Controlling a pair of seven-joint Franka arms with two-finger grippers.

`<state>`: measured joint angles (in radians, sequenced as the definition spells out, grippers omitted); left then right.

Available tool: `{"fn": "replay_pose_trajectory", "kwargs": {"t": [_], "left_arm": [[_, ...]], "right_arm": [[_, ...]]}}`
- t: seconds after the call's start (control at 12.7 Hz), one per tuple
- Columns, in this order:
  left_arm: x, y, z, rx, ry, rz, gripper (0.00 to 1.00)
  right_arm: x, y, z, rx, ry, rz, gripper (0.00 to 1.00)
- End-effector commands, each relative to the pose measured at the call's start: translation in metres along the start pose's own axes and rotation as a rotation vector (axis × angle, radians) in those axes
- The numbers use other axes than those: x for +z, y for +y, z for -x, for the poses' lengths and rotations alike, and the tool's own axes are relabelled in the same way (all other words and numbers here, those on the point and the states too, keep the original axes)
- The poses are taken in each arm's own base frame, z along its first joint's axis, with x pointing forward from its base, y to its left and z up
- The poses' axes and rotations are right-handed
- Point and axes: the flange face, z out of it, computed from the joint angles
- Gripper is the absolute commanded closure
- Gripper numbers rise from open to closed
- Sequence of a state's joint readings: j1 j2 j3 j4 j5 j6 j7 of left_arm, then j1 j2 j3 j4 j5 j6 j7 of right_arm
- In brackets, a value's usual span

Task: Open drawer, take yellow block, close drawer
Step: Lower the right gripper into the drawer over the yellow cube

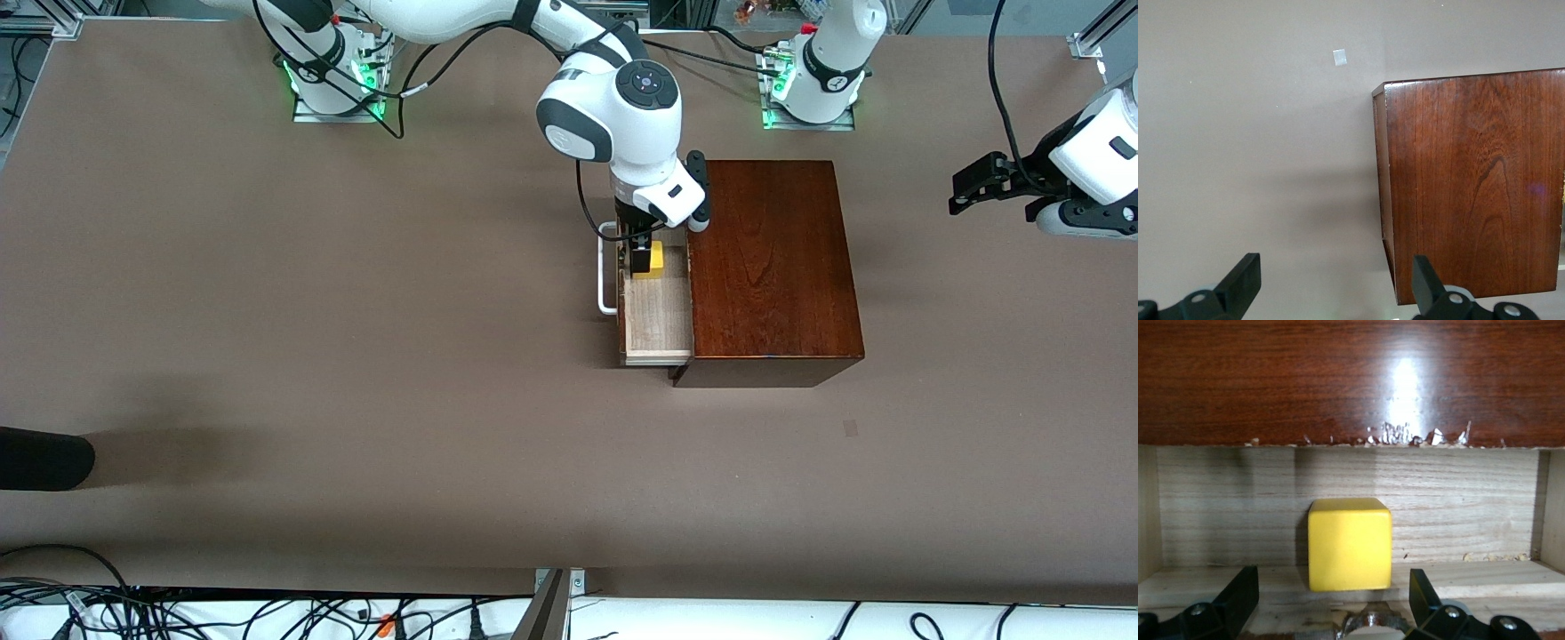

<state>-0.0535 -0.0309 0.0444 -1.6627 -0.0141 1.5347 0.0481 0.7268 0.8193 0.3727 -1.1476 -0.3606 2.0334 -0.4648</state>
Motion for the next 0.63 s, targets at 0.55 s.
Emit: {"fn": "replay_pose_trajectory", "kwargs": {"t": [0.55], "left_arm": [[-0.007, 0.004, -0.003, 0.021, 0.009, 0.018, 0.0]], "right_arm": [[0.019, -0.004, -0.012, -0.017, 0.005, 0.029, 0.21]]}}
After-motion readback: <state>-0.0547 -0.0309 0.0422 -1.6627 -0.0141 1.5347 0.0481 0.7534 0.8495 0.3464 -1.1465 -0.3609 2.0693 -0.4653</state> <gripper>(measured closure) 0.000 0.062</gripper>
